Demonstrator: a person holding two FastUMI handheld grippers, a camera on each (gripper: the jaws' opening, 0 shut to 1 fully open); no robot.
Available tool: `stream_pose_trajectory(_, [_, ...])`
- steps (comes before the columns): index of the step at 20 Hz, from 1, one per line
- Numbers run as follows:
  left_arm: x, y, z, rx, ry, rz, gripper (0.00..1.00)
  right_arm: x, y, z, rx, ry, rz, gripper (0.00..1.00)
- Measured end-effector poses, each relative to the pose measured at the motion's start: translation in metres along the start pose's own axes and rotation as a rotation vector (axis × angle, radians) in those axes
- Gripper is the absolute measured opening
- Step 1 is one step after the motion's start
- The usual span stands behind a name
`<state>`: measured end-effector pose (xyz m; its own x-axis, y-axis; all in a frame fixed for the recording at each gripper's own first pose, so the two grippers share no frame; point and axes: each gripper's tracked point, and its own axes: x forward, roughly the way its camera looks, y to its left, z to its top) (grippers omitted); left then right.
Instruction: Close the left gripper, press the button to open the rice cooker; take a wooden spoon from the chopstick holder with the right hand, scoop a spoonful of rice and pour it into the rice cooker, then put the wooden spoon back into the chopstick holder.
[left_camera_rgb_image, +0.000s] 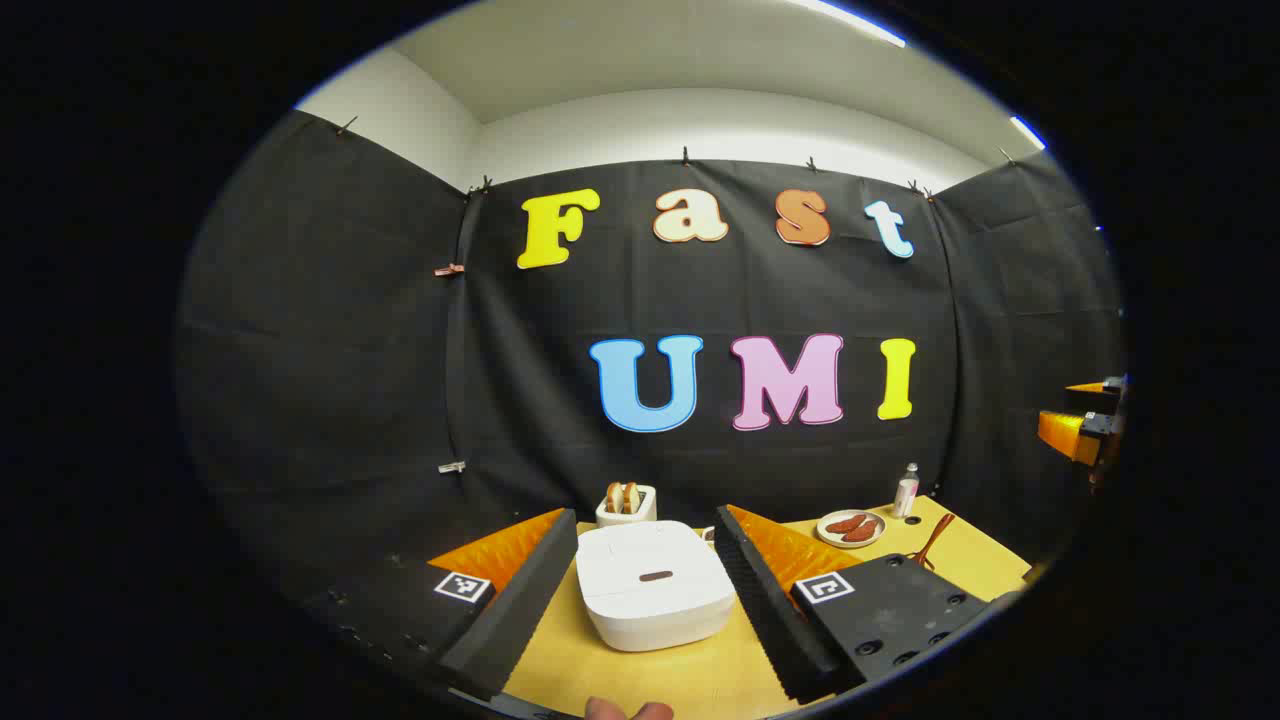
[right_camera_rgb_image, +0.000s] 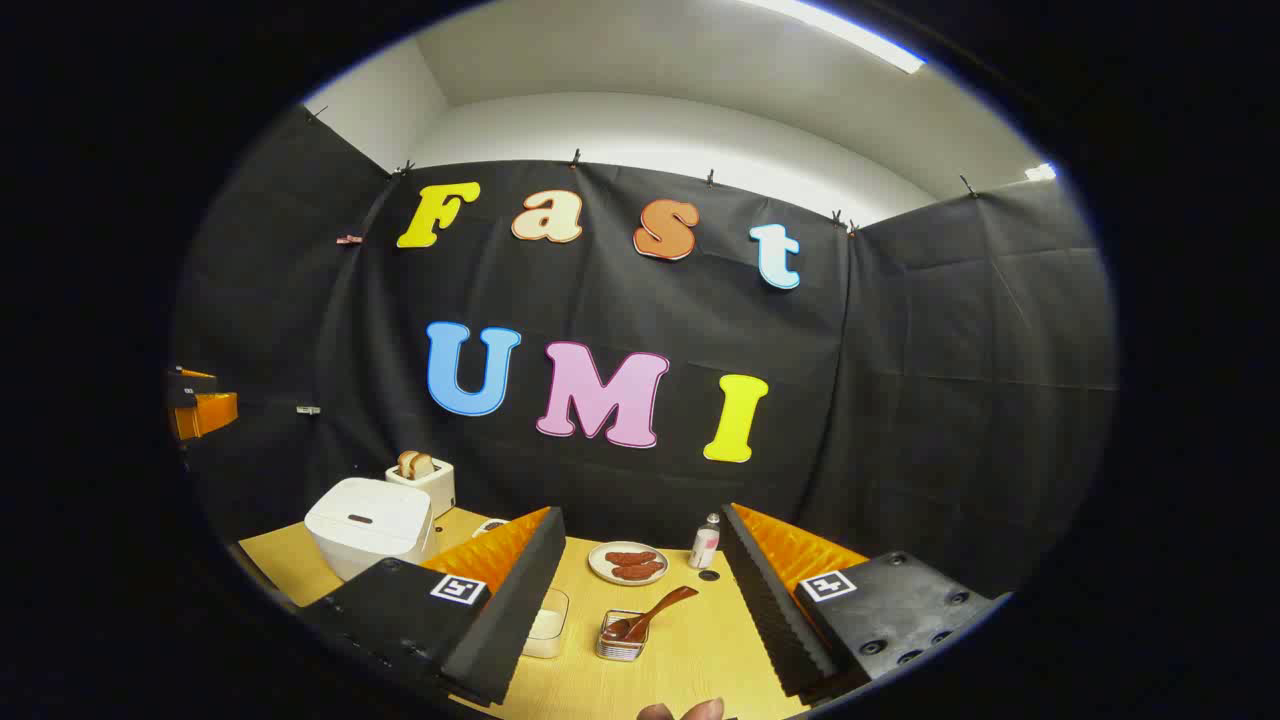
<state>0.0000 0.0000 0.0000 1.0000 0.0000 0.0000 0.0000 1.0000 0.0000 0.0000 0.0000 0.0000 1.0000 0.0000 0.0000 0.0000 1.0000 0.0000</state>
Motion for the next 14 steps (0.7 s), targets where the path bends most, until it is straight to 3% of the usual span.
stream_pose_trajectory(7, [0.013, -0.024, -0.004, 0.003, -0.007, -0.060, 0.95, -0.001, -0.008, 0.000, -0.017, -0.009, -0.010, 0.98])
stream_pose_trajectory(14, [0.017, -0.028, 0.000, 0.006, -0.026, -0.073, 0.95, -0.005, -0.003, 0.002, 0.002, -0.020, 0.010, 0.98])
